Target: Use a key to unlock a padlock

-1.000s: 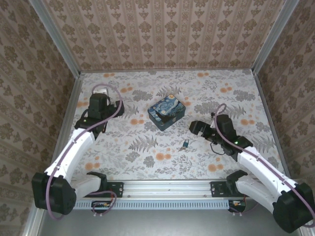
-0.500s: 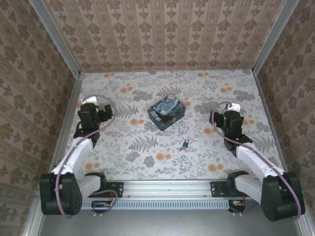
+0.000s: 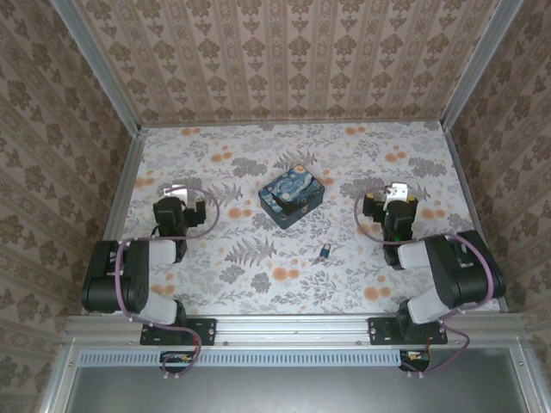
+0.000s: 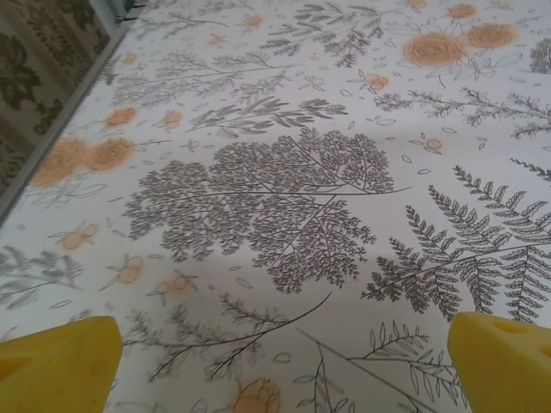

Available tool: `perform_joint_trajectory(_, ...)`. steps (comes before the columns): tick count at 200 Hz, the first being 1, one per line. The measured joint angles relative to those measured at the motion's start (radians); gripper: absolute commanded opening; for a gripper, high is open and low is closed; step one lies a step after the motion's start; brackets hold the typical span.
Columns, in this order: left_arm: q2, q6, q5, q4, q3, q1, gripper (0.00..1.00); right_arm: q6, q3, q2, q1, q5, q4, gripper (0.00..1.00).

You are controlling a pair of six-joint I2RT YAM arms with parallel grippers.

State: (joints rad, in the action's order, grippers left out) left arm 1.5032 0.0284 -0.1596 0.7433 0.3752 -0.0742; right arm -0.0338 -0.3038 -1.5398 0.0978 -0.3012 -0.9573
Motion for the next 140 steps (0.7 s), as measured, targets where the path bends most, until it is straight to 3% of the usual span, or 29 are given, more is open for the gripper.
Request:
perform_joint_trajectory(41,0.042,0.003,0.071,0.052,0.008,0.051,1.0,0.0,-0.08,-0.006,-0.084,0.153,0.064,1.0)
perform_joint_trajectory(140,0.042,0.003,0.097,0.074,0.012,0.05,1.0,-0.024,-0.072,-0.004,-0.081,0.148,0.058,1.0)
